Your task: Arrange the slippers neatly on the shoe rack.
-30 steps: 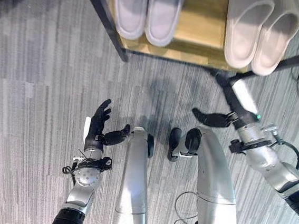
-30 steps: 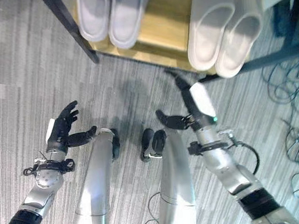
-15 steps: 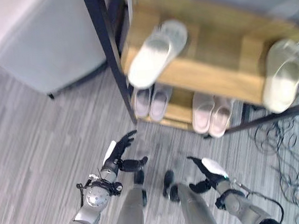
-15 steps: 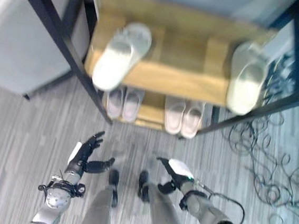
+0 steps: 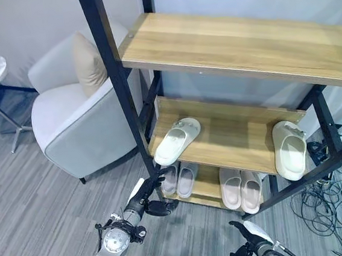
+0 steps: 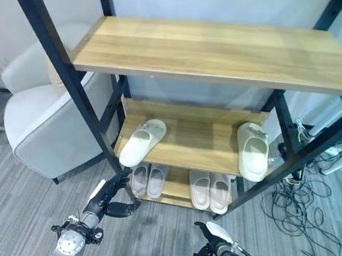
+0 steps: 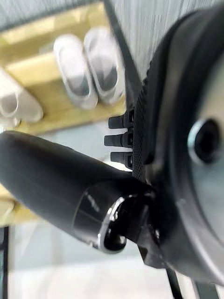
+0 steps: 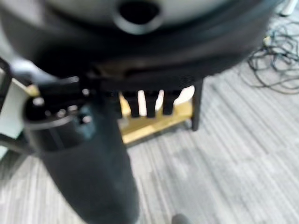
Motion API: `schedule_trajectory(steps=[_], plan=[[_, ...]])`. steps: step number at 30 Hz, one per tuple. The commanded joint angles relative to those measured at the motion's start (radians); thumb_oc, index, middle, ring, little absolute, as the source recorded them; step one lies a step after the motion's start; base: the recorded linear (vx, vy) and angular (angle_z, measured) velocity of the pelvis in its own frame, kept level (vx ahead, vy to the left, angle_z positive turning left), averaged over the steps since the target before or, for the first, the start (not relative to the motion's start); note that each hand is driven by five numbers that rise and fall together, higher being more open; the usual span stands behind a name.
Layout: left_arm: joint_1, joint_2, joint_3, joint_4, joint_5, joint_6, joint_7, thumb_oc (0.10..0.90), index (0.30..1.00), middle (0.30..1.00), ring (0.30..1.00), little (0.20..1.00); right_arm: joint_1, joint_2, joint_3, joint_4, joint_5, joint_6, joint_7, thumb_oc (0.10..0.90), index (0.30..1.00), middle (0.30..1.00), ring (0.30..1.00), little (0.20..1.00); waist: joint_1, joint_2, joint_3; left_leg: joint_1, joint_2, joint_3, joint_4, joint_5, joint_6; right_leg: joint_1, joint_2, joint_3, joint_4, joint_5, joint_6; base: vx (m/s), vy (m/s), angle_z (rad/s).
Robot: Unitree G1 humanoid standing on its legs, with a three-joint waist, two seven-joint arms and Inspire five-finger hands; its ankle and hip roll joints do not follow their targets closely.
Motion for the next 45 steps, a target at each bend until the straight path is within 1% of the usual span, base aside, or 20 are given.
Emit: schedule_trajectory(steps=[1,3,8,11,16,19,20,21,24,25,26,30,36,38,41,45], plan=[[-0.024,-0.026,0.041,-0.131,-0.053,-0.086,0.001,0.800,0.900,0.900,0.900,0.900,0.031,-0.021,-0.028,-0.017,0.026,-0.009,-0.016,0.800,0.900,0.900,0.900,0.900,-0.010,-0.008,-0.064,-0.055,0.008,0.011,-0.028,-0.067,-0.019,-0.052,-0.003,0.086,0.005,-0.047,0.048,0.02,-0.030,-0.07],[-0.044,-0.038,0.048,-0.157,-0.065,-0.090,0.015,0.800,0.900,0.900,0.900,0.900,0.032,-0.020,-0.028,-0.019,0.029,-0.005,-0.017,0.800,0.900,0.900,0.900,0.900,-0.014,-0.002,-0.060,-0.049,0.007,0.018,-0.028,-0.073,-0.018,-0.052,-0.002,0.096,0.005,-0.044,0.050,0.01,-0.021,-0.04],[-0.126,-0.058,0.047,-0.184,-0.044,-0.105,0.054,0.800,0.900,0.900,0.900,0.900,0.033,-0.029,-0.018,-0.031,0.029,-0.002,-0.017,0.800,0.900,0.900,0.900,0.900,-0.026,0.014,-0.056,-0.049,0.010,0.041,-0.028,-0.089,-0.017,-0.072,0.000,0.127,0.005,-0.038,0.062,0.00,-0.001,-0.22],[-0.172,-0.058,0.052,-0.177,-0.006,-0.117,0.094,0.800,0.900,0.900,0.900,0.900,0.031,-0.036,-0.012,-0.044,0.030,-0.003,-0.021,0.800,0.900,0.900,0.900,0.900,-0.034,0.021,-0.053,-0.059,0.013,0.059,-0.028,-0.095,-0.016,-0.088,0.002,0.144,0.005,-0.031,0.070,-0.01,0.004,-0.39],[-0.255,-0.043,0.061,-0.129,0.098,-0.118,0.174,0.800,0.900,0.900,0.900,0.900,0.041,-0.054,-0.006,-0.067,0.035,-0.008,-0.017,0.800,0.900,0.900,0.900,0.900,-0.044,0.020,-0.051,-0.074,0.014,0.071,-0.028,-0.100,-0.016,-0.110,0.004,0.159,0.005,-0.021,0.079,0.01,0.007,-0.12],[-0.319,-0.017,0.065,-0.086,0.185,-0.110,0.229,0.800,0.900,0.900,0.900,0.900,0.046,-0.067,-0.007,-0.075,0.042,-0.014,-0.017,0.800,0.900,0.900,0.900,0.900,-0.051,0.018,-0.047,-0.085,0.014,0.070,-0.028,-0.100,-0.017,-0.125,0.003,0.158,0.005,-0.016,0.081,0.01,0.004,-0.08],[-0.364,0.012,0.064,-0.058,0.249,-0.103,0.258,0.800,0.900,0.900,0.900,0.900,0.047,-0.077,-0.005,-0.080,0.047,-0.019,-0.016,0.800,0.900,0.900,0.900,0.900,-0.056,0.017,-0.044,-0.095,0.013,0.068,-0.028,-0.100,-0.018,-0.138,0.002,0.157,0.005,-0.013,0.082,0.00,0.002,-0.04],[-0.365,0.011,0.063,-0.056,0.250,-0.103,0.260,0.800,0.900,0.900,0.900,0.900,0.046,-0.077,-0.006,-0.080,0.047,-0.019,-0.015,0.800,0.900,0.900,0.900,0.900,-0.056,0.017,-0.045,-0.096,0.013,0.067,-0.028,-0.100,-0.018,-0.139,0.002,0.156,0.005,-0.012,0.082,0.00,0.000,0.00],[-0.433,0.051,0.060,-0.013,0.319,-0.092,0.292,0.800,0.900,0.900,0.900,0.900,0.044,-0.089,-0.006,-0.088,0.050,-0.022,-0.015,0.800,0.900,0.900,0.900,0.900,-0.062,0.015,-0.041,-0.117,0.013,0.066,-0.028,-0.097,-0.020,-0.163,0.000,0.155,0.005,-0.005,0.084,0.00,0.000,0.00],[-0.475,0.078,0.055,0.018,0.358,-0.083,0.301,0.800,0.900,0.900,0.900,0.900,0.041,-0.100,-0.005,-0.094,0.050,-0.023,-0.015,0.800,0.900,0.900,0.900,0.900,-0.066,0.014,-0.038,-0.134,0.012,0.064,-0.028,-0.094,-0.020,-0.180,-0.001,0.156,0.005,0.000,0.082,0.00,0.000,0.00],[-0.478,0.077,0.054,0.020,0.359,-0.083,0.302,0.800,0.900,0.900,0.900,0.900,0.040,-0.099,-0.005,-0.094,0.051,-0.023,-0.015,0.800,0.900,0.900,0.900,0.900,-0.066,0.014,-0.039,-0.135,0.012,0.064,-0.028,-0.093,-0.020,-0.182,-0.001,0.155,0.005,0.000,0.082,0.00,0.000,0.00],[-0.552,0.147,0.047,0.088,0.469,-0.053,0.325,0.800,0.900,0.900,0.900,0.900,0.023,-0.108,0.000,-0.100,0.052,-0.030,-0.011,0.800,0.900,0.900,0.900,0.900,-0.069,0.009,-0.032,-0.172,0.013,0.065,-0.028,-0.086,-0.020,-0.221,-0.004,0.159,0.005,0.013,0.082,0.00,0.000,0.00],[-0.593,0.195,0.058,0.150,0.521,-0.033,0.361,0.800,0.900,0.900,0.900,0.900,0.019,-0.108,0.003,-0.102,0.051,-0.030,-0.008,0.800,0.900,0.900,0.900,0.900,-0.070,0.000,-0.034,-0.206,0.012,0.071,-0.028,-0.078,-0.018,-0.255,-0.007,0.166,0.005,0.024,0.080,0.00,0.010,-0.04],[-0.623,0.223,0.062,0.174,0.593,-0.007,0.399,0.800,0.900,0.900,0.900,0.900,0.014,-0.103,0.003,-0.100,0.052,-0.032,-0.011,0.800,0.900,0.900,0.900,0.900,-0.073,-0.003,-0.028,-0.215,0.010,0.072,-0.028,-0.076,-0.018,-0.268,-0.009,0.167,0.005,0.029,0.078,0.00,0.000,0.00],[-0.624,0.214,0.082,0.184,0.608,0.001,0.424,0.800,0.900,0.900,0.900,0.900,0.013,-0.097,0.002,-0.098,0.049,-0.031,-0.013,0.800,0.900,0.900,0.900,0.900,-0.073,-0.006,-0.025,-0.226,0.009,0.074,-0.028,-0.075,-0.018,-0.278,-0.011,0.167,0.005,0.031,0.076,0.00,0.000,0.00],[-0.615,0.203,0.109,0.180,0.567,-0.005,0.435,0.800,0.900,0.900,0.900,0.900,0.013,-0.086,0.009,-0.088,0.040,-0.024,-0.014,0.800,0.900,0.900,0.900,0.900,-0.073,-0.006,-0.022,-0.232,0.007,0.076,-0.028,-0.075,-0.017,-0.284,-0.013,0.168,0.005,0.032,0.075,0.00,0.000,0.00]])
